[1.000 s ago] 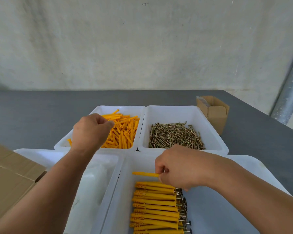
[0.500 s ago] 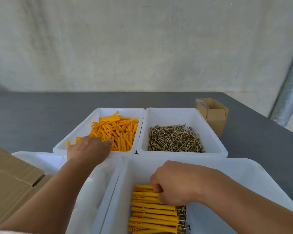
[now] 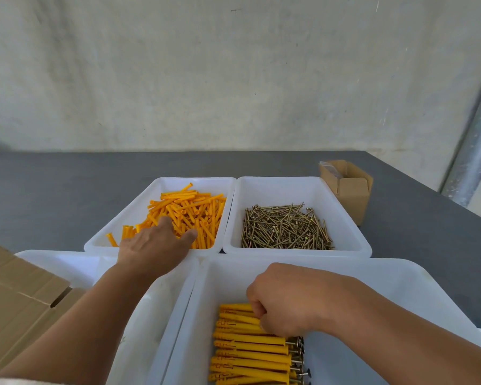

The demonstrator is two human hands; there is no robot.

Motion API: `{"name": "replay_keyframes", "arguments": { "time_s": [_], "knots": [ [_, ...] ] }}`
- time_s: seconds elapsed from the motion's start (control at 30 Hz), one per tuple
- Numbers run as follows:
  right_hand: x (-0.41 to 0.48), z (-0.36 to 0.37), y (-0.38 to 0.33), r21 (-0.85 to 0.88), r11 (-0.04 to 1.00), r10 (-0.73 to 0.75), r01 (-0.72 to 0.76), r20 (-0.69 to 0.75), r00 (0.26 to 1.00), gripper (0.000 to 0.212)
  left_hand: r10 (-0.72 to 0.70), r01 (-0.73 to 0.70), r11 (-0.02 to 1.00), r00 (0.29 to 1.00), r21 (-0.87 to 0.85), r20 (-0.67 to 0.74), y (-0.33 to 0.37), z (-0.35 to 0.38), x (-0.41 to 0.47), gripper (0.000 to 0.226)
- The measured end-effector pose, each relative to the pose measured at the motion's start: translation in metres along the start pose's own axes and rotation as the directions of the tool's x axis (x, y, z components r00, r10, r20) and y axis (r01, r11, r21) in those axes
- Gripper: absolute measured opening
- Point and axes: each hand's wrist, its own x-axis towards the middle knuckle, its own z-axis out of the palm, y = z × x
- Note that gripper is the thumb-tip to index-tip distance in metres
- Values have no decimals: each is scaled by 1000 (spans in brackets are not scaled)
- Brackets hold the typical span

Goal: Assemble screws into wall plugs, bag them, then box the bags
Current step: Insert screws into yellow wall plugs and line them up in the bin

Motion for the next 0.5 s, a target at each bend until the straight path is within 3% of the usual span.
{"name": "replay_keyframes", "arguments": {
  "time_s": [0.2,0.5],
  "knots": [
    [2,2,1,-26,1000,-5,4,-38,999,18,53,-54,998,998,-16,-25,-1,2,2,38],
    [1,2,2,-13,1000,-7,6,-79,997,17,83,-84,996,996,28,45,-4,5,7,67]
  ]
}}
